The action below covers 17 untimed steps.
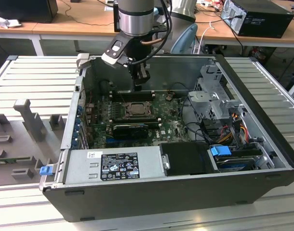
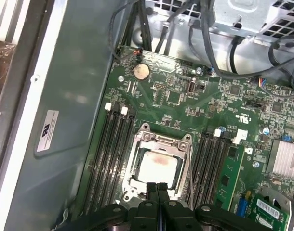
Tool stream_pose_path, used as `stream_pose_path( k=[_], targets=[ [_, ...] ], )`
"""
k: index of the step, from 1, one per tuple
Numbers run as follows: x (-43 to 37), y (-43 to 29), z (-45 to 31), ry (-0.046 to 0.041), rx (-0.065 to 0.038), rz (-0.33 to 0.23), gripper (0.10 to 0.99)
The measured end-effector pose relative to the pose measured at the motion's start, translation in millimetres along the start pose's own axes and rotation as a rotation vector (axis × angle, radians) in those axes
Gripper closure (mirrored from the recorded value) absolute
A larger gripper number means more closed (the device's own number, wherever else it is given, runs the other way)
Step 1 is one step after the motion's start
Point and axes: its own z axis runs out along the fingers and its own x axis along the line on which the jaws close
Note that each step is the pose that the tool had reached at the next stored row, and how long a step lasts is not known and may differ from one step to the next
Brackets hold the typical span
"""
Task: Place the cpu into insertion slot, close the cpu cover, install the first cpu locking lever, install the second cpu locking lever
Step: 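Install the first cpu locking lever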
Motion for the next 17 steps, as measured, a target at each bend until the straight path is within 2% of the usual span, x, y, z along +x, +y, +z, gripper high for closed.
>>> stream_pose_path(
  k=[5,17],
  targets=[
    [-0.2,0.8,0.0,0.006,0.001,-0.111,0.98],
    [-0.3,1.0,0.1,0.0168,0.004,-0.312,0.98]
  ],
)
